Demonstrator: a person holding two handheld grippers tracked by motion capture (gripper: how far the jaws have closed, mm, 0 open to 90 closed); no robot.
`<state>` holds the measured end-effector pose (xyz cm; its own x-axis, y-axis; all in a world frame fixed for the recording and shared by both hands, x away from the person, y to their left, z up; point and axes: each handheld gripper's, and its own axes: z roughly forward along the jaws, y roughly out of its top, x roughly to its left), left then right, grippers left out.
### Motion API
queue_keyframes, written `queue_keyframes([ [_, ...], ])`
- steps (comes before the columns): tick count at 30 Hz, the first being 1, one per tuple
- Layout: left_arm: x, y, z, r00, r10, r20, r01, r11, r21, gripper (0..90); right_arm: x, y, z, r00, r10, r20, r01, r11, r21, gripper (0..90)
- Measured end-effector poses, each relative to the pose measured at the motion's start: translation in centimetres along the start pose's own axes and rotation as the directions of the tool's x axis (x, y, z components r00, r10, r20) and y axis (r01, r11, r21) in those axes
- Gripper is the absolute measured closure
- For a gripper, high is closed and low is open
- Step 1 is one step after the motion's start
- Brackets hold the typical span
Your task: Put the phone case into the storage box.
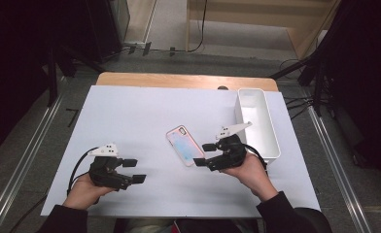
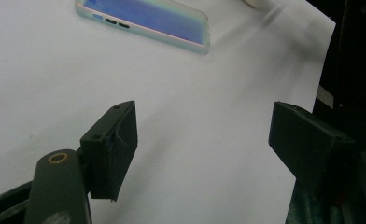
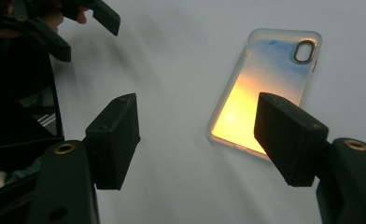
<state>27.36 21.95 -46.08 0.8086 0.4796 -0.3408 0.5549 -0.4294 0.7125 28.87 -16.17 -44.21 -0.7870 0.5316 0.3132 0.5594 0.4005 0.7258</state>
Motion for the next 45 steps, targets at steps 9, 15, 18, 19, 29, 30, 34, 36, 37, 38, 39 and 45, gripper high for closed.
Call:
queue_keyframes([
  [9, 0.0, 0.0, 0.0, 1.0, -0.001, 0.001, 0.001, 1.0, 0.002, 23.5, -0.2, -1.3, -1.8, 0.9992, -0.035, 0.021, 0.035, 0.999, -0.015, 27.0],
  [15, 0.0, 0.0, 0.0, 1.0, -0.004, 0.0, 0.004, 1.0, 0.0, 23.5, -0.4, -2.4, -2.9, 0.9992, -0.034, 0.023, 0.034, 0.999, -0.028, 26.6],
  [18, 0.0, 0.0, 0.0, 1.0, -0.004, 0.0, 0.004, 1.0, 0.0, 23.5, -0.5, -3.1, -3.6, 0.9991, -0.029, 0.031, 0.03, 0.999, -0.035, 26.5],
  [19, 0.0, 0.0, 0.0, 1.0, -0.004, 0.0, 0.004, 1.0, 0.0, 23.5, -0.5, -3.3, -3.7, 0.9989, -0.033, 0.034, 0.034, 0.999, -0.038, 26.5],
  [29, 0.0, 0.0, 0.0, 1.0, -0.003, 0.001, 0.003, 1.0, 0.001, 23.5, -0.7, -5.6, -5.3, 0.9996, -0.017, 0.024, 0.018, 0.998, -0.054, 26.4],
  [30, 0.0, 0.0, 0.0, 1.0, -0.002, 0.001, 0.002, 1.0, 0.001, 23.5, -0.7, -5.9, -5.5, 0.9995, -0.018, 0.027, 0.019, 0.998, -0.063, 26.4],
  [34, 0.0, 0.0, 0.1, 1.0, -0.001, 0.002, 0.001, 1.0, 0.001, 23.5, -0.7, -6.7, -6.1, 0.9994, -0.011, 0.032, 0.013, 0.997, -0.072, 26.4],
  [36, 0.0, 0.0, 0.1, 1.0, -0.001, 0.001, 0.001, 1.0, 0.001, 23.5, -0.8, -7.1, -6.2, 0.9991, -0.013, 0.039, 0.016, 0.997, -0.069, 26.4],
  [37, 0.0, 0.0, 0.0, 1.0, -0.003, 0.001, 0.003, 1.0, 0.001, 23.5, -0.8, -7.3, -6.3, 0.999, -0.012, 0.042, 0.015, 0.997, -0.071, 26.3],
  [38, 0.0, 0.0, 0.0, 1.0, -0.003, -0.001, 0.003, 1.0, 0.001, 23.5, -0.9, -7.5, -6.4, 0.9989, -0.016, 0.045, 0.02, 0.997, -0.072, 26.3],
  [39, 0.0, 0.0, 0.0, 1.0, -0.004, 0.001, 0.004, 1.0, 0.0, 23.5, -0.9, -7.7, -6.4, 0.9988, -0.018, 0.046, 0.022, 0.997, -0.07, 26.2],
  [45, 0.0, 0.0, 0.0, 1.0, -0.002, -0.004, 0.002, 1.0, -0.008, 23.5, -1.1, -8.7, -7.0, 0.9979, -0.027, 0.059, 0.032, 0.996, -0.08, 25.8],
])
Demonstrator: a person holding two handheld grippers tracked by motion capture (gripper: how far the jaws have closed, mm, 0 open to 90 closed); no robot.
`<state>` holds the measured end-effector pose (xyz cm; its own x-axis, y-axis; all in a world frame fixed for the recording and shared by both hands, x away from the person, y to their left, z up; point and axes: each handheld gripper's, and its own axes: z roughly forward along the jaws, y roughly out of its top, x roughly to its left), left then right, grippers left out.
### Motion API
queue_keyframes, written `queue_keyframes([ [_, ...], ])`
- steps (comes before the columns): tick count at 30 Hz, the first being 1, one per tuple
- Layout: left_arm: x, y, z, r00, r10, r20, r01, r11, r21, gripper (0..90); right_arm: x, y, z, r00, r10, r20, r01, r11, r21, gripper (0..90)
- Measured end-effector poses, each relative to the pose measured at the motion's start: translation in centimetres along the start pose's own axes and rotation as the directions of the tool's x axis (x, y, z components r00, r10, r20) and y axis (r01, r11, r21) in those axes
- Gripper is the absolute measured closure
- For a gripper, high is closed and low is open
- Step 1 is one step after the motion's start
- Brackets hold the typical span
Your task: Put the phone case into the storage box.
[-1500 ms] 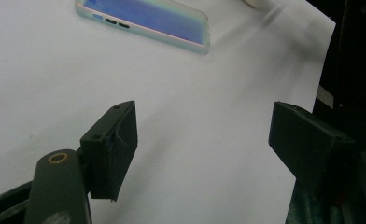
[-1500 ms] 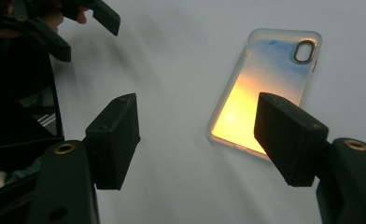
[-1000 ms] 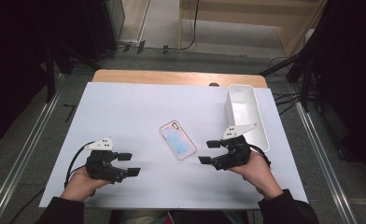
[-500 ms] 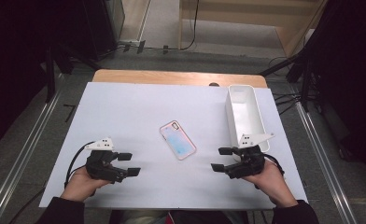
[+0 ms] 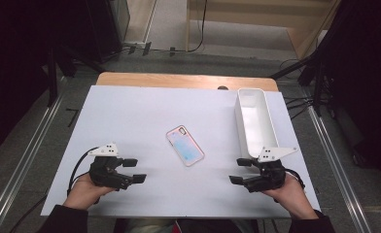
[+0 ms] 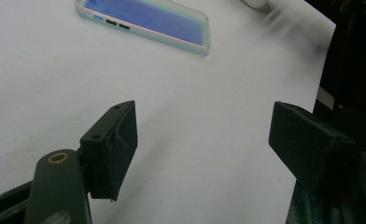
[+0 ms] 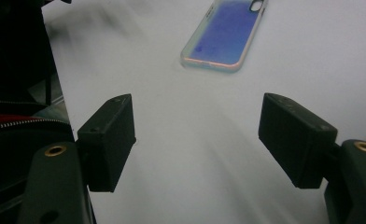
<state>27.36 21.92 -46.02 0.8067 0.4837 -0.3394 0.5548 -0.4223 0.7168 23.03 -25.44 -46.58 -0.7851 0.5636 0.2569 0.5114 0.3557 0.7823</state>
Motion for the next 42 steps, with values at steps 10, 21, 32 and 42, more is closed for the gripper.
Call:
queue_keyframes([
  [10, 0.0, 0.1, -0.1, 0.9999, -0.008, -0.008, 0.008, 0.9999, -0.013, 23.5, 0.3, -0.3, 0.2, 0.9999, 0.002, -0.011, -0.002, 1.0, 0.001, 24.7],
  [21, 0.1, 0.1, -0.2, 0.9999, -0.013, -0.003, 0.013, 0.9997, -0.021, 23.5, 0.8, 1.4, 0.9, 0.9989, 0.046, 0.007, -0.046, 0.999, -0.03, 20.3],
  [32, 0.1, 0.2, -0.1, 0.9998, -0.012, -0.018, 0.012, 0.9999, -0.009, 23.5, 1.3, 3.4, 1.9, 0.9954, 0.092, 0.029, -0.091, 0.996, -0.018, 19.9],
  [42, 0.1, 0.2, -0.1, 0.9999, -0.013, -0.005, 0.013, 0.9999, -0.011, 23.8, 1.3, 4.8, 3.9, 0.9951, 0.093, 0.032, -0.094, 0.995, 0.02, 17.9],
])
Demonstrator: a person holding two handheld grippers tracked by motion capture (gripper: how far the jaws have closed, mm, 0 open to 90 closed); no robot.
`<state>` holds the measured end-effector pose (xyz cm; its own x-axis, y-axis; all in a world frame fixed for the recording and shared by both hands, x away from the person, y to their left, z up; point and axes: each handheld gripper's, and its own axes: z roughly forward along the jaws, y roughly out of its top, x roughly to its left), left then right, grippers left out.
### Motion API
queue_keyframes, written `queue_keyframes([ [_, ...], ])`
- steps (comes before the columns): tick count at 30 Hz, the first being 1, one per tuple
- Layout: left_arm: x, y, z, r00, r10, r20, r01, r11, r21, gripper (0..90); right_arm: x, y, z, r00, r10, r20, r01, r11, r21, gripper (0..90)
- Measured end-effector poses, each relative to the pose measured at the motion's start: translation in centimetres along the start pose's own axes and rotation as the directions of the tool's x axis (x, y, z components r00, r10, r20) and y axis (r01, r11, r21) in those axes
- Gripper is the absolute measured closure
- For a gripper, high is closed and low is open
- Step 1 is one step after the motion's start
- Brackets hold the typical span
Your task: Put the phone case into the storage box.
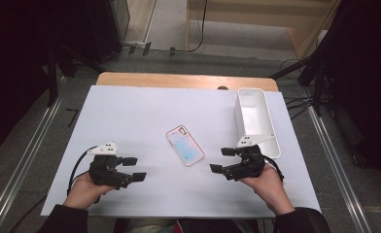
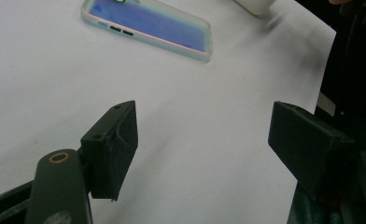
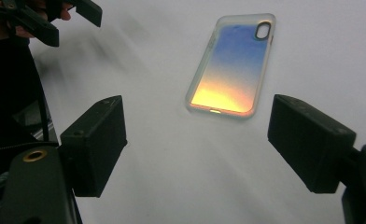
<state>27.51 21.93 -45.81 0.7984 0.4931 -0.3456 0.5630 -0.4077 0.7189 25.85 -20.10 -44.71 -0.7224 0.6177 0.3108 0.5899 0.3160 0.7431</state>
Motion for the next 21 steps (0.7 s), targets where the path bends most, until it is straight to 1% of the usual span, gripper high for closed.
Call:
queue_keyframes([
  [2, 0.0, 0.0, 0.0, 1.0, -0.003, 0.0, 0.003, 1.0, 0.0, 23.9, 0.0, 0.1, 0.1, 1.0, -0.004, -0.003, 0.004, 1.0, 0.003, 17.7],
  [3, 0.0, 0.0, 0.0, 1.0, -0.005, 0.0, 0.005, 1.0, 0.0, 23.8, 0.0, 0.2, 0.4, 1.0, 0.004, -0.003, -0.004, 1.0, 0.006, 17.7],
  [5, 0.0, 0.0, 0.0, 1.0, -0.004, 0.003, 0.004, 1.0, -0.005, 23.8, 0.1, 0.3, 0.8, 1.0, 0.002, -0.007, -0.002, 1.0, 0.015, 17.7],
  [6, 0.0, 0.0, 0.0, 1.0, -0.002, 0.001, 0.002, 1.0, 0.0, 23.9, 0.1, 0.3, 1.0, 1.0, -0.006, -0.004, 0.006, 1.0, 0.02, 17.6],
  [10, 0.0, 0.0, 0.0, 1.0, -0.002, 0.001, 0.002, 1.0, 0.0, 23.9, 0.2, 0.6, 1.7, 0.9999, -0.012, -0.002, 0.012, 0.999, 0.032, 16.1],
  [11, 0.0, 0.0, 0.0, 1.0, -0.001, 0.001, 0.001, 1.0, 0.002, 23.8, 0.3, 0.7, 1.9, 0.9999, -0.013, 0.001, 0.013, 0.999, 0.035, 15.2],
  [13, 0.0, 0.0, 0.0, 1.0, -0.003, 0.001, 0.003, 1.0, 0.001, 23.8, 0.3, 0.8, 2.2, 1.0, -0.002, 0.001, 0.002, 0.999, 0.045, 8.5],
  [15, 0.0, 0.0, -0.1, 1.0, -0.001, 0.002, 0.001, 1.0, 0.002, 23.8, 0.2, 0.8, 2.4, 1.0, -0.002, 0.004, 0.002, 0.999, 0.037, 8.4],
  [16, 0.0, 0.0, -0.1, 1.0, 0.0, 0.001, 0.0, 1.0, 0.002, 23.8, 0.2, 0.9, 2.5, 1.0, -0.004, 0.008, 0.003, 0.999, 0.038, 6.6],
  [17, 0.0, 0.0, -0.1, 1.0, 0.001, 0.001, -0.001, 1.0, 0.004, 23.8, 0.2, 1.0, 2.7, 0.9998, -0.008, 0.017, 0.007, 1.0, 0.029, 1.0],
  [19, 0.0, 0.0, -0.1, 1.0, -0.001, 0.002, 0.001, 1.0, 0.003, 23.8, 0.2, 1.2, 2.9, 0.9999, -0.004, 0.013, 0.004, 1.0, 0.024, 1.0],
  [21, 0.0, 0.0, -0.1, 1.0, -0.001, 0.002, 0.001, 1.0, 0.002, 23.8, 0.1, 1.4, 3.1, 0.9997, 0.005, 0.022, -0.005, 1.0, 0.016, 1.0],
])
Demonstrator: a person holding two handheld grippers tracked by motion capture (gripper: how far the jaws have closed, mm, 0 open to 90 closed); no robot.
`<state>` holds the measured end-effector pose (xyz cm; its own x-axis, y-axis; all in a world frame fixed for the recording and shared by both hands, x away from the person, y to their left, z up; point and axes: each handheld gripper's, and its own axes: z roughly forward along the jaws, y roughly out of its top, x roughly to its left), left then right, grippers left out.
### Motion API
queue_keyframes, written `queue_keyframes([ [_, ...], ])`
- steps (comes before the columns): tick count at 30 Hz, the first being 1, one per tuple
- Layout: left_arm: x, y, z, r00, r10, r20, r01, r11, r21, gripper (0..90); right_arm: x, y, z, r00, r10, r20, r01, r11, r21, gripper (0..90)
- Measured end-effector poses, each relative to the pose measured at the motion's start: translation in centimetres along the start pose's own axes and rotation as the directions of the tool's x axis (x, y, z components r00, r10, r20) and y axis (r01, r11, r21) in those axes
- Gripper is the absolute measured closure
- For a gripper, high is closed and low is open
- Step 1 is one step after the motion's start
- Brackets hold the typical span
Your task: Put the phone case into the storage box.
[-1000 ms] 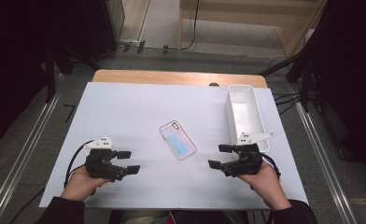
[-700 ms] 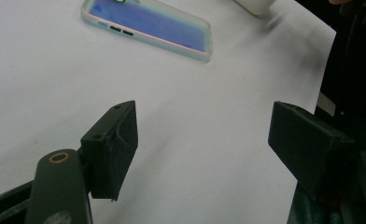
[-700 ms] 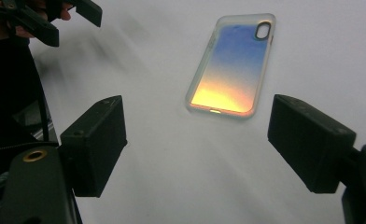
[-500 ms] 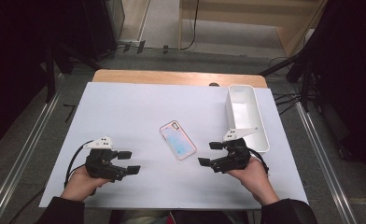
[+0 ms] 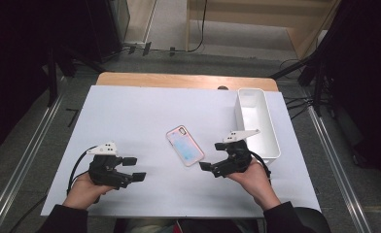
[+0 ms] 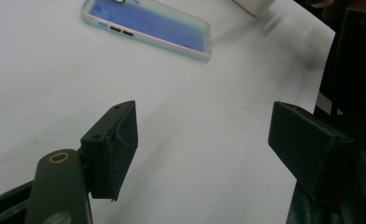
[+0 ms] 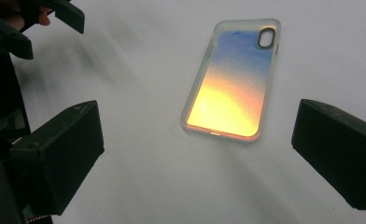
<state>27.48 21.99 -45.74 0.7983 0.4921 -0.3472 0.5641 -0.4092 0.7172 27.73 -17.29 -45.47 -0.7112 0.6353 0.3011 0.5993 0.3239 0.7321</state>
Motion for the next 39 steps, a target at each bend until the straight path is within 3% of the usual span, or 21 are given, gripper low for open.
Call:
queue_keyframes([
  [6, 0.0, 0.0, 0.0, 1.0, 0.004, 0.0, -0.004, 1.0, 0.002, 23.8, 0.0, 0.8, 0.6, 0.9994, -0.017, 0.031, 0.017, 1.0, 0.004, 1.1],
  [21, 0.0, 0.0, 0.1, 1.0, 0.004, 0.004, -0.004, 1.0, 0.003, 23.8, -0.8, 2.3, 2.2, 0.9968, 0.018, 0.078, -0.019, 1.0, 0.012, 1.2],
  [39, 0.1, 0.0, 0.0, 0.9998, -0.014, 0.011, 0.014, 0.9999, 0.004, 23.8, -1.2, 3.8, 4.7, 0.9842, 0.059, 0.167, -0.06, 0.998, 0.003, 1.2],
])
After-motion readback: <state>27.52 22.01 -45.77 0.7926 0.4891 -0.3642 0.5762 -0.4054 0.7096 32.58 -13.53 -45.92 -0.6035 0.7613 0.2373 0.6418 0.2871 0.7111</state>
